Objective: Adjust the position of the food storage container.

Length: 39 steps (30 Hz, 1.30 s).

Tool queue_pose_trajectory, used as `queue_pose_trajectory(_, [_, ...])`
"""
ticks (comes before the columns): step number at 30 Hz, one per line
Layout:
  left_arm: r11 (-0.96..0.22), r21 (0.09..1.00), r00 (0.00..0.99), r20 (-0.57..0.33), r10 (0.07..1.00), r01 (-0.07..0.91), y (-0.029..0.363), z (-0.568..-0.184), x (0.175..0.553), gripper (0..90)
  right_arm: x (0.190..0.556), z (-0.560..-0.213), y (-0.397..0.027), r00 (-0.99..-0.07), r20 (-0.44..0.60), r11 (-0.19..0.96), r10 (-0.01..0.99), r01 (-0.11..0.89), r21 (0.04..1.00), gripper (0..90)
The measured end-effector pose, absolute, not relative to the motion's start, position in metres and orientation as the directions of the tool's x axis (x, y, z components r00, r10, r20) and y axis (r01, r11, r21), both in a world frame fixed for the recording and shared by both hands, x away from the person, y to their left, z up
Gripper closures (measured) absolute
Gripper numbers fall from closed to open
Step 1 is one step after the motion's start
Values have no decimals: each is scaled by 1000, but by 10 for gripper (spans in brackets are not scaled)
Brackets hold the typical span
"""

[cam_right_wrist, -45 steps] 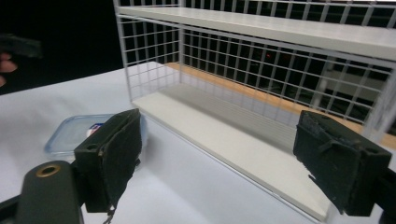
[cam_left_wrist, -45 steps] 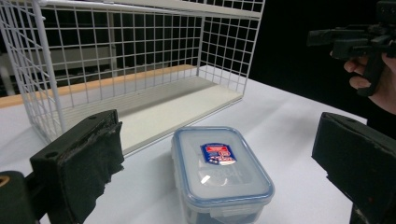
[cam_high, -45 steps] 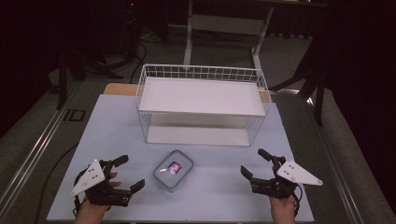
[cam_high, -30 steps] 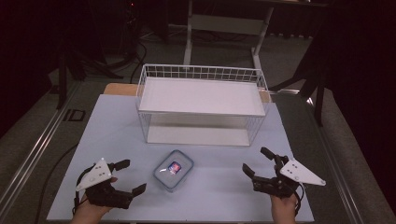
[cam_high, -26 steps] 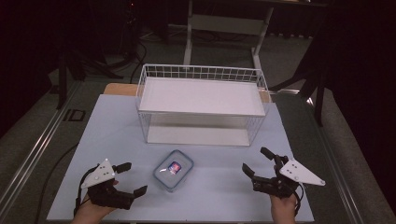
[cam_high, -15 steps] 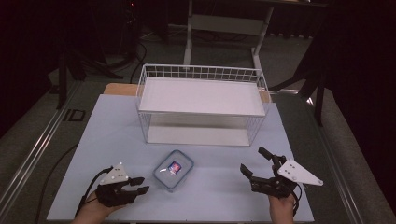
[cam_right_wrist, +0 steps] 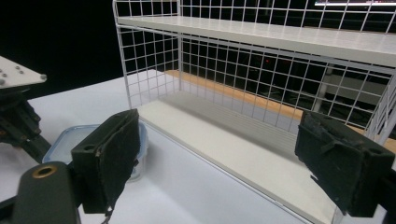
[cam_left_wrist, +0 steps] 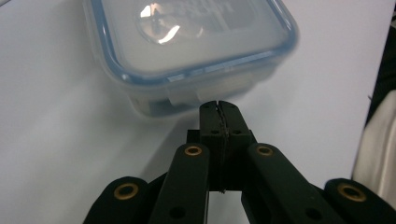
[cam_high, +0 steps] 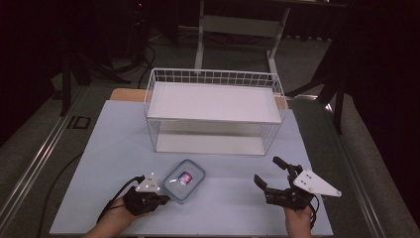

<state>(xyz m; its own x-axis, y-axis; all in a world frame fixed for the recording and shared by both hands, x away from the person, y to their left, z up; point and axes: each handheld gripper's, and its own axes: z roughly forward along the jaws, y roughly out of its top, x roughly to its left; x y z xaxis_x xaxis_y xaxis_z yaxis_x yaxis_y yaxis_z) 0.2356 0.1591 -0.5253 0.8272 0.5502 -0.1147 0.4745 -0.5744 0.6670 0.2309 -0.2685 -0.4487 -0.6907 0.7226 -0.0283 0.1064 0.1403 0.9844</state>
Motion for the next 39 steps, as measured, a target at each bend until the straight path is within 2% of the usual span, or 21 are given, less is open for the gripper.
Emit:
queue_pose_trajectory(11, [-527, 693, 770, -64, 635, 492, 153, -526, 269, 900, 231, -450, -268, -698, -27, 143, 716, 109, 984, 141])
queue_pose_trajectory(27, [-434, 720, 701, -102, 705, 541, 131, -526, 307, 900, 232, -453, -264, -713, -17, 157, 701, 131, 979, 142])
queue_pose_trajectory(39, [-418, 737, 681, -77, 728, 531, 113, -529, 325, 900, 233, -456, -262, -718, -10, 160, 696, 142, 977, 142])
